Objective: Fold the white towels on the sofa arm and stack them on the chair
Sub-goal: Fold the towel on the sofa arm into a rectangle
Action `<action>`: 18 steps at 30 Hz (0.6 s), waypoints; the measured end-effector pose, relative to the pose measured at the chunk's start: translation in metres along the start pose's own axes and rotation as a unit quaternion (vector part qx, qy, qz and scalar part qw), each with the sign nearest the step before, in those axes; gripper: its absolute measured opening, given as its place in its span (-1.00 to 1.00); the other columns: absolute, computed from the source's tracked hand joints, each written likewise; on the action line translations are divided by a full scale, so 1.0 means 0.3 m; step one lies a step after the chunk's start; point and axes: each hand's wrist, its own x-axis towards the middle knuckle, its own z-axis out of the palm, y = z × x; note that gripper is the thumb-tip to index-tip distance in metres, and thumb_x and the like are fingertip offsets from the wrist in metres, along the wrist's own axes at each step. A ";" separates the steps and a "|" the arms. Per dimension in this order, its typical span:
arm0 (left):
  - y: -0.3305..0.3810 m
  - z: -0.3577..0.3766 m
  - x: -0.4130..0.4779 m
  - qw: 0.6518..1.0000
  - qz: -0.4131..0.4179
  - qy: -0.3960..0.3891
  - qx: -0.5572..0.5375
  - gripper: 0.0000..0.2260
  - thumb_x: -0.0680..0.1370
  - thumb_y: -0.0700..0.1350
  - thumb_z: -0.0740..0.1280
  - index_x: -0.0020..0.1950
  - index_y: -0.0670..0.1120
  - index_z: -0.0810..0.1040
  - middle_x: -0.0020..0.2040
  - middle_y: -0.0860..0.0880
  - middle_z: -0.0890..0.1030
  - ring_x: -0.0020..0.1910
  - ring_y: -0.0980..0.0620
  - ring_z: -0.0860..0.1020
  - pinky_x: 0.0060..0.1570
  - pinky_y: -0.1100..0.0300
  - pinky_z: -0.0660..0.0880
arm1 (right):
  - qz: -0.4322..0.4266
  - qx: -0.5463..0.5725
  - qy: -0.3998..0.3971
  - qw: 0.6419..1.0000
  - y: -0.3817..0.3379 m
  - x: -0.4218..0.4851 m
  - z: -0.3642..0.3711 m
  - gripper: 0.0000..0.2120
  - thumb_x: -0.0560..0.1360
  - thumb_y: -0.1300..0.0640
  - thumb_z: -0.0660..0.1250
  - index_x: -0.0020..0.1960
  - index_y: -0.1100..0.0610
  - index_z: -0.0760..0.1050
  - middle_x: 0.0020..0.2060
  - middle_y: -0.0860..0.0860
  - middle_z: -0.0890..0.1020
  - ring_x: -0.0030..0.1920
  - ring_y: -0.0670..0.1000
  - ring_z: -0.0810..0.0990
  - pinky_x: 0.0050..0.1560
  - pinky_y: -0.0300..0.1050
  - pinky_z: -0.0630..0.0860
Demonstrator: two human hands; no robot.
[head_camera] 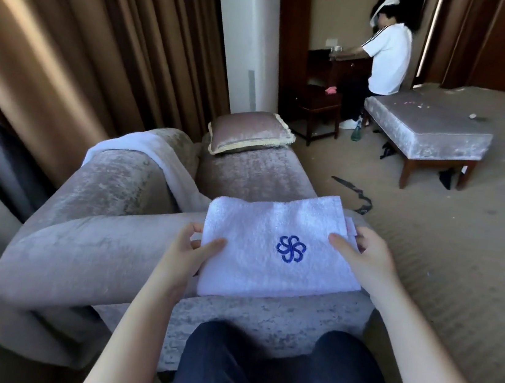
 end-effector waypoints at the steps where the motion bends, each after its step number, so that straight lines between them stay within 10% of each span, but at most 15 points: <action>1: -0.009 0.025 -0.012 1.000 -0.013 -0.014 -0.009 -0.66 0.47 -0.07 0.49 0.17 -0.09 0.48 0.01 -0.14 0.69 -0.04 -0.16 0.68 -0.01 -0.18 0.59 | 0.010 0.015 0.001 1.000 0.015 -0.027 -0.032 -0.23 0.21 -0.31 0.40 0.01 0.38 0.42 -0.05 0.42 0.51 -0.08 0.43 0.52 -0.24 -0.02 0.32; 8: -0.042 0.297 -0.104 0.979 -0.094 -0.168 -0.069 -0.62 0.45 -0.08 0.48 0.20 -0.21 0.55 0.08 -0.15 0.68 0.06 -0.11 0.66 0.12 -0.07 0.57 | 0.057 0.030 0.129 0.989 0.096 -0.245 -0.307 -0.51 0.47 0.05 0.44 -0.33 0.06 0.10 -0.45 -0.08 0.12 -0.43 -0.05 0.11 -0.46 -0.23 0.02; 18: -0.133 0.715 -0.306 0.943 -0.118 -0.301 -0.082 -0.86 0.56 -0.03 0.37 0.06 -0.06 0.58 -0.12 0.06 0.72 -0.17 0.10 0.69 -0.19 0.13 0.56 | 0.137 0.072 0.309 0.938 0.204 -0.706 -0.654 -0.64 0.46 0.01 0.44 -0.06 0.33 0.49 -0.24 0.08 0.51 -0.23 0.04 0.47 -0.21 -0.09 0.31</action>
